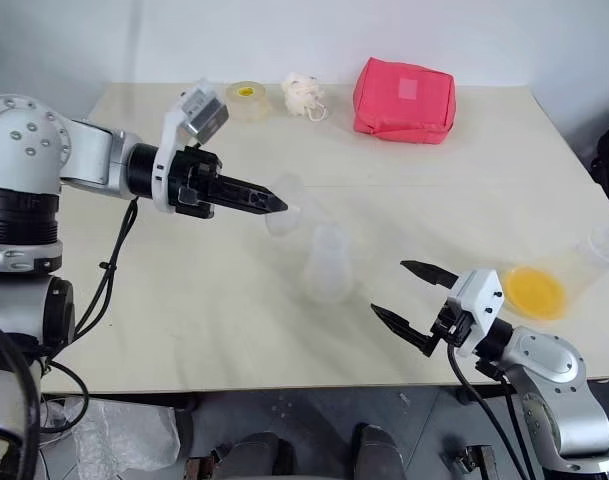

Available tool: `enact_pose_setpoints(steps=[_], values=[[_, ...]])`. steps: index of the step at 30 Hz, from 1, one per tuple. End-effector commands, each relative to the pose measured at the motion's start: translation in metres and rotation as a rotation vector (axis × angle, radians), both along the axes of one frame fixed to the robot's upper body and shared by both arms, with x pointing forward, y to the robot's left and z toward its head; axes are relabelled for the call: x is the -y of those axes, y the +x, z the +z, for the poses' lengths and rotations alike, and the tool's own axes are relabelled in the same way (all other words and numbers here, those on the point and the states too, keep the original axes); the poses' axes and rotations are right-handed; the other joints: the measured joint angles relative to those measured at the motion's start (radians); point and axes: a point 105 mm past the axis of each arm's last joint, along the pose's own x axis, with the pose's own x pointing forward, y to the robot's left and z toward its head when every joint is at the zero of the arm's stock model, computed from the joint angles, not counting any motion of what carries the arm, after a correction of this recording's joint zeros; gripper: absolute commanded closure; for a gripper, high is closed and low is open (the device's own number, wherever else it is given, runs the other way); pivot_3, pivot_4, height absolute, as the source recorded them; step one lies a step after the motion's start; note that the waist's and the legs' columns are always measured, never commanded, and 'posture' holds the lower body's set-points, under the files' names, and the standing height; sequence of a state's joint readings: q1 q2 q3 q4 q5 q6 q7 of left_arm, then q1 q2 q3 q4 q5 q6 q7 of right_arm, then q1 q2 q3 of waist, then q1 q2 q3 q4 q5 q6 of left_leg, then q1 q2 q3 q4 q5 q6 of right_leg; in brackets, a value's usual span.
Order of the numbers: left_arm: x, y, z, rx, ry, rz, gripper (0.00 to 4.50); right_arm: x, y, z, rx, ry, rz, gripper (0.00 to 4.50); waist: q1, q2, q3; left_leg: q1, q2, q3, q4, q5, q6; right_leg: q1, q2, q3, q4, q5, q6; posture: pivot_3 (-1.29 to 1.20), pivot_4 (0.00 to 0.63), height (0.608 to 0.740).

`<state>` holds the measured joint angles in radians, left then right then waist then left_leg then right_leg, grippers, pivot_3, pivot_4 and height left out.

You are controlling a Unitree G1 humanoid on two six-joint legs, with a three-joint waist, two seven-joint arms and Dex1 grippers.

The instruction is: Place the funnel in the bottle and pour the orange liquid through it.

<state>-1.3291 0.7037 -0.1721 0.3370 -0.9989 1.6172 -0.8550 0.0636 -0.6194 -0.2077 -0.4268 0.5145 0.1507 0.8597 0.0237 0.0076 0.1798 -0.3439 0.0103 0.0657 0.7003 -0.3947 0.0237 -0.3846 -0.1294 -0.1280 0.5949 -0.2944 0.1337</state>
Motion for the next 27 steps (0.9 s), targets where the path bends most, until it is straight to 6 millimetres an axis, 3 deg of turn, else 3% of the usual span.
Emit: enact_pose_setpoints(steps=[1,5,27], values=[[0.003,0.005,0.004,0.002,0.017,-0.006,4.48,0.001,-0.005,0.011,0.063,0.009,-0.017,0.0,0.0,0.0,0.0,-0.001,0.0,0.0,0.0,0.0,0.0,-0.001,0.0,0.0,0.0,0.0,0.0,0.0,0.15,0.74],[0.005,0.014,-0.001,0.013,0.048,-0.004,4.48,0.001,-0.008,0.009,0.06,0.016,-0.032,0.0,-0.002,0.0,0.0,-0.008,0.0,0.002,0.002,0.0,0.0,-0.011,0.0,0.001,0.005,0.0,0.0,0.0,0.15,0.74],[0.024,0.04,-0.006,0.127,0.245,-0.158,4.48,0.0,-0.012,0.002,0.061,0.037,-0.08,0.0,0.0,0.0,0.0,-0.011,0.0,0.011,0.004,0.0,0.001,-0.012,0.0,0.0,0.005,0.0,0.0,0.0,0.15,0.74]])
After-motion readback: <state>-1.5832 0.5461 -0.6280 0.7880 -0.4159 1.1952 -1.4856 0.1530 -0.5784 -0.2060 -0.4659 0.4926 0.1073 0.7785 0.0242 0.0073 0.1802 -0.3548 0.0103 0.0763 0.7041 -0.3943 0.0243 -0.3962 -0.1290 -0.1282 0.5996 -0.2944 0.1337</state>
